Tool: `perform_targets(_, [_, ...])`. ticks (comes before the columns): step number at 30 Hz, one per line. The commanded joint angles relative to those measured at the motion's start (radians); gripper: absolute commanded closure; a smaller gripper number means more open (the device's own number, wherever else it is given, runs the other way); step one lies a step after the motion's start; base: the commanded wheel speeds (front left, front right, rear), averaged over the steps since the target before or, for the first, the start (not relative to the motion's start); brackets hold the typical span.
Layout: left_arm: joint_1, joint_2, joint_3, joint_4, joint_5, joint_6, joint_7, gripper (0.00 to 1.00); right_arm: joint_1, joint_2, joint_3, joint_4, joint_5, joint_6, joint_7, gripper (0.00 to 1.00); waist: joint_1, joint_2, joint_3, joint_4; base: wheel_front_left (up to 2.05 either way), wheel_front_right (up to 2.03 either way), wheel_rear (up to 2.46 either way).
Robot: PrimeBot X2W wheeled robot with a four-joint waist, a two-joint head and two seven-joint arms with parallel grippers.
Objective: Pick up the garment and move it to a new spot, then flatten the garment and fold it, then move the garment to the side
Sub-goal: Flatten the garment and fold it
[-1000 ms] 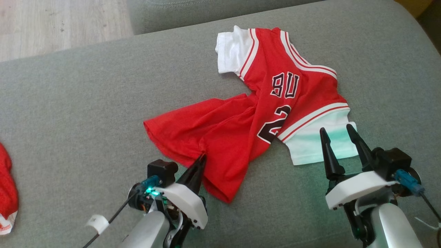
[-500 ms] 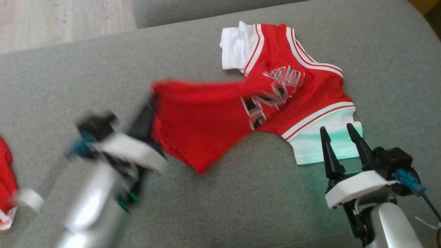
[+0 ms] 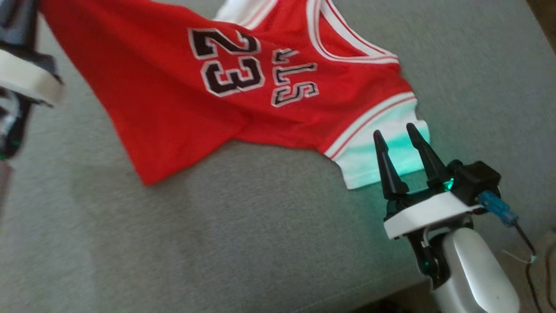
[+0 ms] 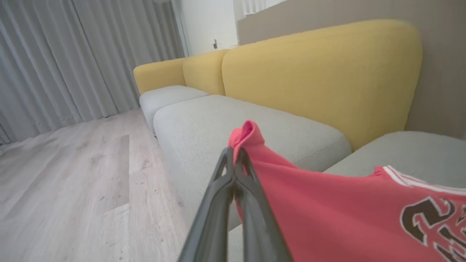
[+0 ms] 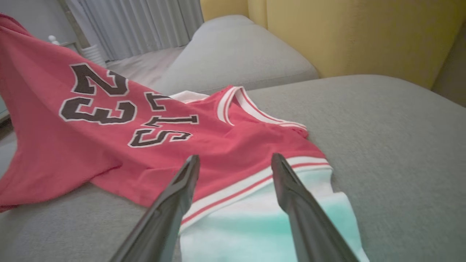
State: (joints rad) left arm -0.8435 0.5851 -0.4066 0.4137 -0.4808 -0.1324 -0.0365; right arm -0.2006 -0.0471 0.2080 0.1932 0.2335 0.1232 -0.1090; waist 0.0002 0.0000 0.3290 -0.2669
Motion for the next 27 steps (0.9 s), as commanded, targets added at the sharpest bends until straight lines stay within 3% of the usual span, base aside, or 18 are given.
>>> perform_targets(1, [-0.081,0.079,0.034,-0.022,0.036,0.003,-0.021,1.0,-0.034,-0.003,0.029,-0.024,0.011,0.008,-0.019,0.0,-0.0002,0.0,0.059,-0.058,0.0,0.0,0.0])
perform_targets(4, [-0.123,0.127,0.02,0.002,0.105,0.014,-0.052,1.0,-0.049,-0.003,0.049,-0.007,0.022,0.008,-0.037,0.0,-0.0002,0.0,0.088,-0.086,0.0,0.0,0.0])
perform_targets(7, [-0.141,0.129,0.017,0.044,0.12,0.027,-0.065,1.0,-0.061,-0.003,0.059,0.011,0.03,0.008,-0.052,0.0,-0.0002,0.0,0.102,-0.097,0.0,0.0,0.0])
perform_targets(8, [-0.139,0.119,0.017,0.062,0.107,0.026,-0.061,0.35,-0.064,-0.003,0.061,0.017,0.031,0.008,-0.056,0.0,-0.0002,0.0,0.103,-0.097,0.0,0.0,0.0])
perform_targets(9, [-0.135,0.109,0.016,0.076,0.092,0.023,-0.059,0.0,-0.067,-0.003,0.062,0.023,0.033,0.008,-0.059,0.0,-0.0002,0.0,0.103,-0.097,0.0,0.0,0.0])
perform_targets(17, [-0.075,0.03,-0.028,0.109,-0.065,0.004,-0.031,0.0,-0.077,-0.003,0.035,0.051,0.024,0.008,-0.061,0.0,-0.0002,0.0,0.063,-0.043,0.0,0.0,0.0])
perform_targets(22, [0.025,-0.015,-0.047,0.032,-0.203,0.002,-0.032,0.0,-0.067,-0.003,0.004,0.048,0.007,0.008,-0.053,0.0,-0.0002,0.0,0.002,0.021,0.0,0.0,0.0])
perform_targets(27, [0.2,-0.075,-0.072,-0.081,-0.276,0.019,-0.039,0.0,-0.033,-0.003,-0.033,0.033,-0.014,0.008,-0.029,0.0,-0.0002,0.0,-0.067,0.089,0.0,0.0,0.0])
